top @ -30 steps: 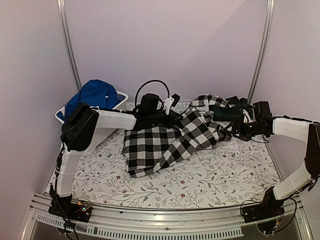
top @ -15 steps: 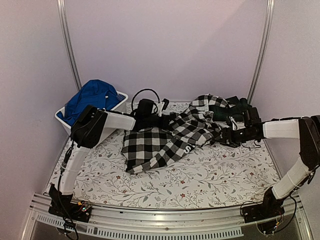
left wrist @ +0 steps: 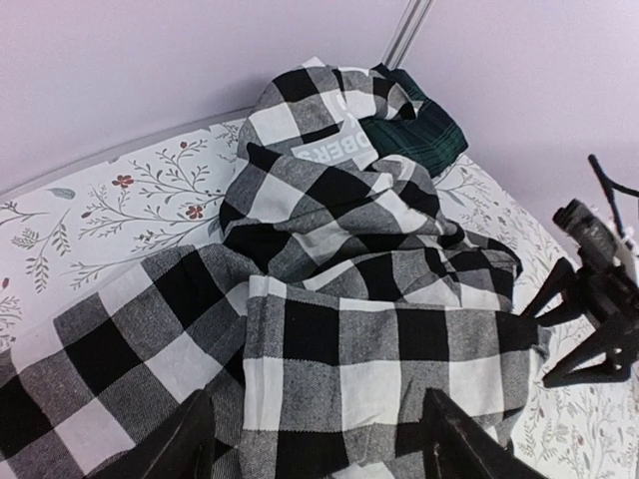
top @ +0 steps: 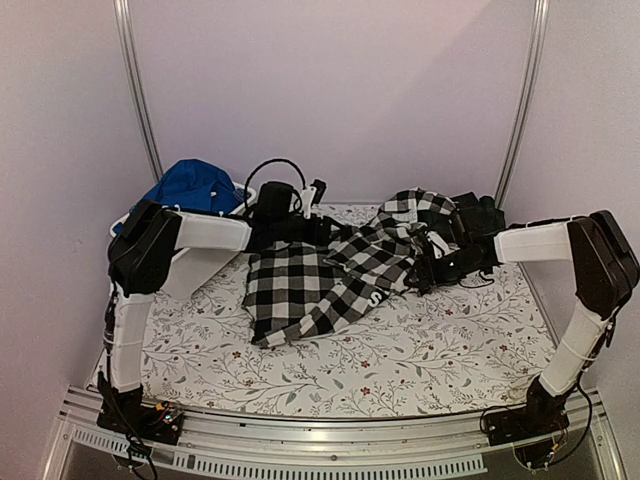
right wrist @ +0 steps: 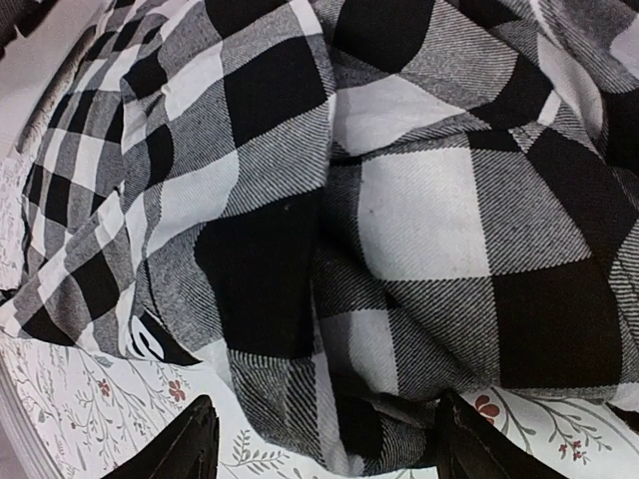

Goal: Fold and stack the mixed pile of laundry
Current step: Pick up the flattened shirt from the center of the board.

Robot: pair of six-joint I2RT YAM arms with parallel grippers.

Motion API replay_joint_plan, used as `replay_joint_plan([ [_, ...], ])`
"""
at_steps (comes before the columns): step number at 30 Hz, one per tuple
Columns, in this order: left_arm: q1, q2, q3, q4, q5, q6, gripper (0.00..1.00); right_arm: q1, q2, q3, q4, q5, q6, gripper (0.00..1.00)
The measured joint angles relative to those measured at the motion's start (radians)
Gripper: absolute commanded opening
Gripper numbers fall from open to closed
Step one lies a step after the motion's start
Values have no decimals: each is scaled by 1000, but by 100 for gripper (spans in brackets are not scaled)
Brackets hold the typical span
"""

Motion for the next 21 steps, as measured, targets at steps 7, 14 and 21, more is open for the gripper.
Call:
replay_joint_plan([
  [7, 3, -98, -101, 16, -28, 5, 71, 55, 53, 51, -70, 138, -35, 43],
  [14, 4, -219, -262, 13, -80, 15, 71, 55, -18, 50, -149, 188, -27, 19],
  [21, 5, -325, -347, 13, -126, 38, 73, 55, -120, 59, -231, 169, -5, 11],
])
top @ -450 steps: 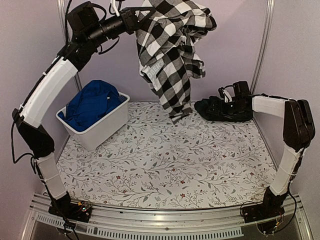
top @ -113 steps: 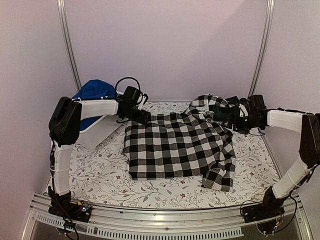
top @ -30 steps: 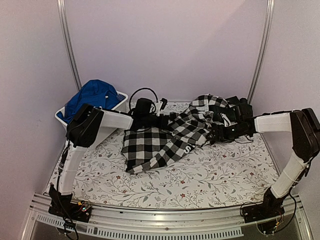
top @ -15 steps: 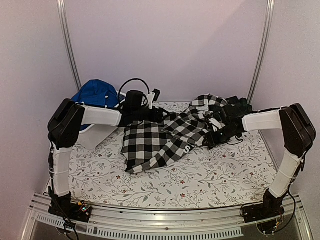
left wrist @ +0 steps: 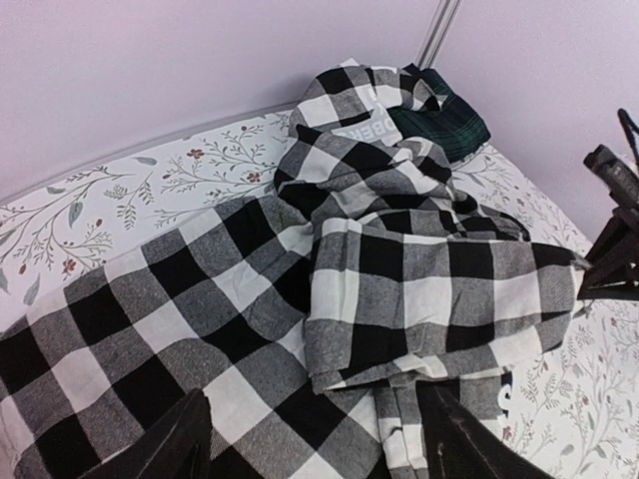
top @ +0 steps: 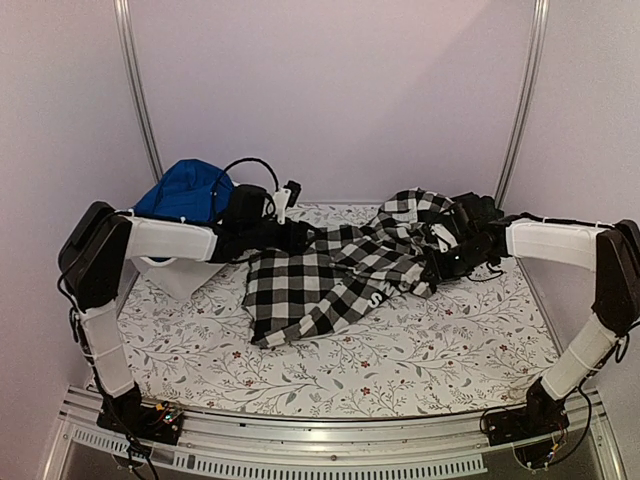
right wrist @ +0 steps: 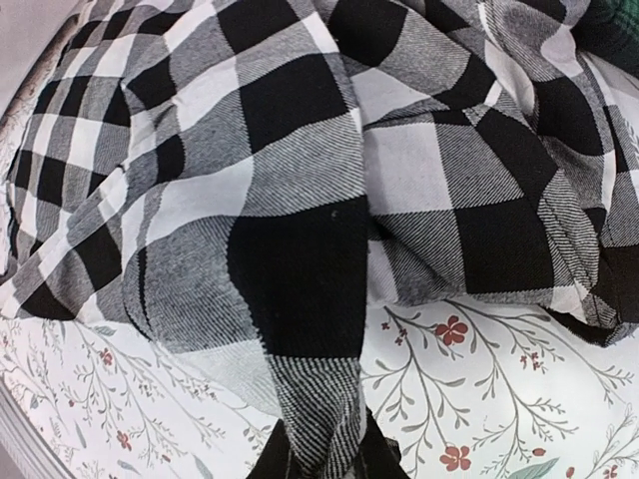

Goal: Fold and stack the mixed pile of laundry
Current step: Pick up the flattened shirt from the center of the board.

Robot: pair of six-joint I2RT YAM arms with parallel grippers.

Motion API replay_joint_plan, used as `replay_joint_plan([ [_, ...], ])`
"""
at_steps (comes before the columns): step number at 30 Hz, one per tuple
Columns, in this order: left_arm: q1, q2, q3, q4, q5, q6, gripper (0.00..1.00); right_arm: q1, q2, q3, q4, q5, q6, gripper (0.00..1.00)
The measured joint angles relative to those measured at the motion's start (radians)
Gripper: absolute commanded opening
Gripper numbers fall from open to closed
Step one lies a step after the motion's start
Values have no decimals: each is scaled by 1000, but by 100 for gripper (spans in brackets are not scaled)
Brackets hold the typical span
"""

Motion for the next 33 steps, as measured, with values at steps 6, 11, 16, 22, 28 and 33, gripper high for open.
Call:
replay_joint_plan([
  [6, -5, -156, -198, 14, -26, 36, 77, 0, -123, 18, -65, -143, 23, 0],
  [11, -60, -309, -373, -10, -86, 103, 80, 0, -305, 58, -62, -272, 36, 0],
  [16, -194, -388, -430, -75, -179, 164, 81, 0, -539, 101, 3, -344, 71, 0],
  [22, -282, -503, -553, -92, -255, 217, 84, 0, -766, 108, 98, -422, 111, 0],
  [28, -364, -567, -628, -122, -291, 239, 84, 0, -837, 33, 152, -571, 127, 0],
  [33, -448, -581, -663, -138, -313, 235, 82, 0, -844, -151, 218, -712, 211, 0],
])
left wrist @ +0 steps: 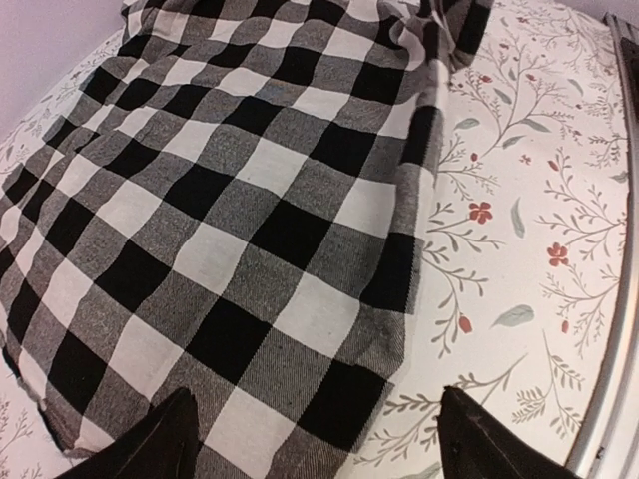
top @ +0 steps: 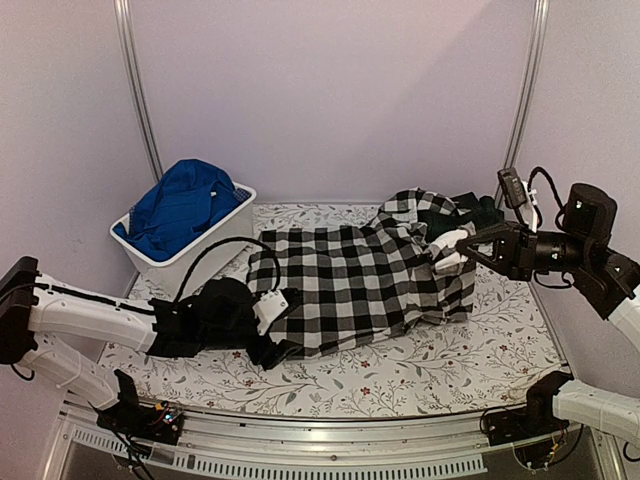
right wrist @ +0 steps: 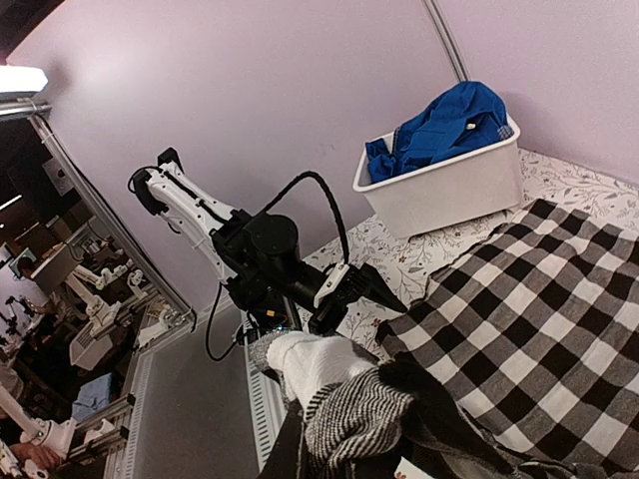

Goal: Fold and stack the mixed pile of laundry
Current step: Pick up the flattened shirt from the center of the board.

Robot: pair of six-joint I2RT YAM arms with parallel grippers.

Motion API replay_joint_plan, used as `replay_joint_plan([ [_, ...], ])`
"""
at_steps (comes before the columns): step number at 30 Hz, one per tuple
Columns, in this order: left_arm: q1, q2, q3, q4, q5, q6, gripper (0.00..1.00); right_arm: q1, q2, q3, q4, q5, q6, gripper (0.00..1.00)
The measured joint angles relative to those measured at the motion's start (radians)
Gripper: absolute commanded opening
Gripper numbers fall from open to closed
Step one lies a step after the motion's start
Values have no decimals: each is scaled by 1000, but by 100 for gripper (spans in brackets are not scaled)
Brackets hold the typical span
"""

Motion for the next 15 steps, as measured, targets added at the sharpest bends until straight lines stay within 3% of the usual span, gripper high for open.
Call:
replay_joint_plan([
  [4, -30, 17, 32, -61, -31, 2, 81, 0, -68, -105, 7, 8, 72, 0],
  [11, -104, 232, 348, -369, -170, 49, 76, 0, -98, -113, -5, 151, 100, 0],
  [15, -111, 320, 346, -534, -206, 69, 71, 0, -68, -139, -8, 224, 106, 0],
])
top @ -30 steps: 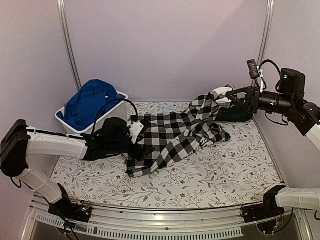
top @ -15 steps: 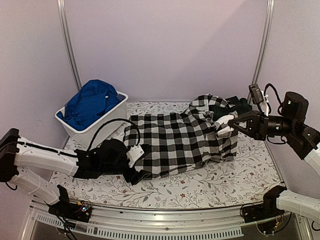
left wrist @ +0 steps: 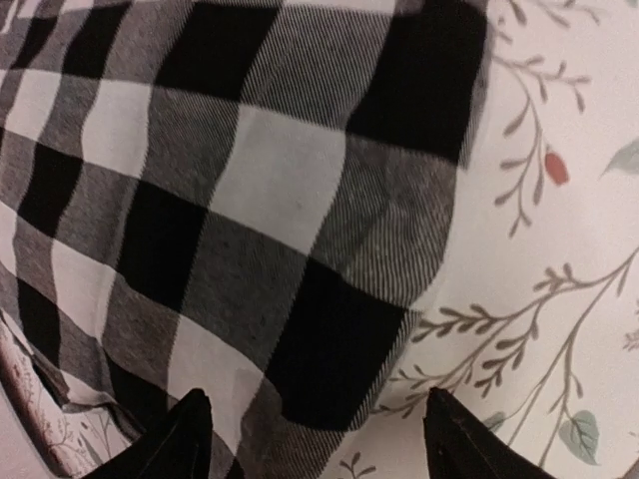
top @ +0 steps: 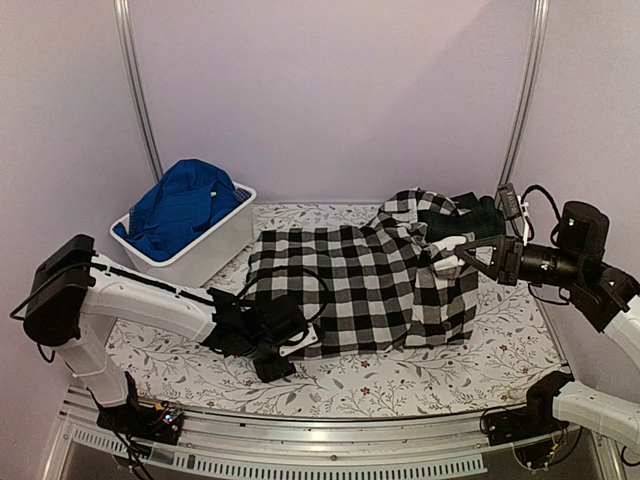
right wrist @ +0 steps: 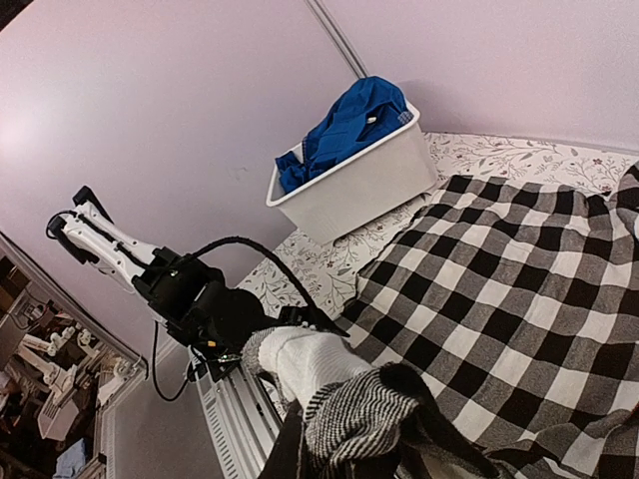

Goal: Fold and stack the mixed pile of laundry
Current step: Pick up the flattened shirt from the center of the board.

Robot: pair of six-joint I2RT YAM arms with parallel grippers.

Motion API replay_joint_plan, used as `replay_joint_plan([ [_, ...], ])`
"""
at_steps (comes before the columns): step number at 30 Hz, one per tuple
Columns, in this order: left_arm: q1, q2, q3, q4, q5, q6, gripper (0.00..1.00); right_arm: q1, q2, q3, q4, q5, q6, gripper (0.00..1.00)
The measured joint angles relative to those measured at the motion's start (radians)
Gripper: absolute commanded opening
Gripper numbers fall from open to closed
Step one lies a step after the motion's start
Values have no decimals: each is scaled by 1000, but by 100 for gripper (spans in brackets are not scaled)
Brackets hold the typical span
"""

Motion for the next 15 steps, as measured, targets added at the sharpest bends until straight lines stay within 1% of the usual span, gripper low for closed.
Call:
replay_joint_plan([
  [2, -2, 15, -25, -40, -1, -1, 70, 0, -2, -21, -10, 42, 9, 0],
  [4, -5, -17, -35, -48, 5, 7, 65, 0, -3, -27, -23, 73, 14, 0],
  [7, -6, -53, -66, -63, 4, 22, 47, 0, -12, -26, -24, 98, 14, 0],
  [11, -6, -53, -79, -88, 2, 45, 24, 0, -35, -18, -26, 124, 2, 0],
  [12, -6, -53, -79, -95, 5, 50, 15, 0, -42, -14, -25, 132, -2, 0],
  [14, -6, -55, -80, -100, 10, 53, 0, 0, -59, -11, -22, 140, -7, 0],
  [15, -6, -59, -81, -103, 13, 56, 0, 0, -67, -10, -21, 140, -8, 0],
])
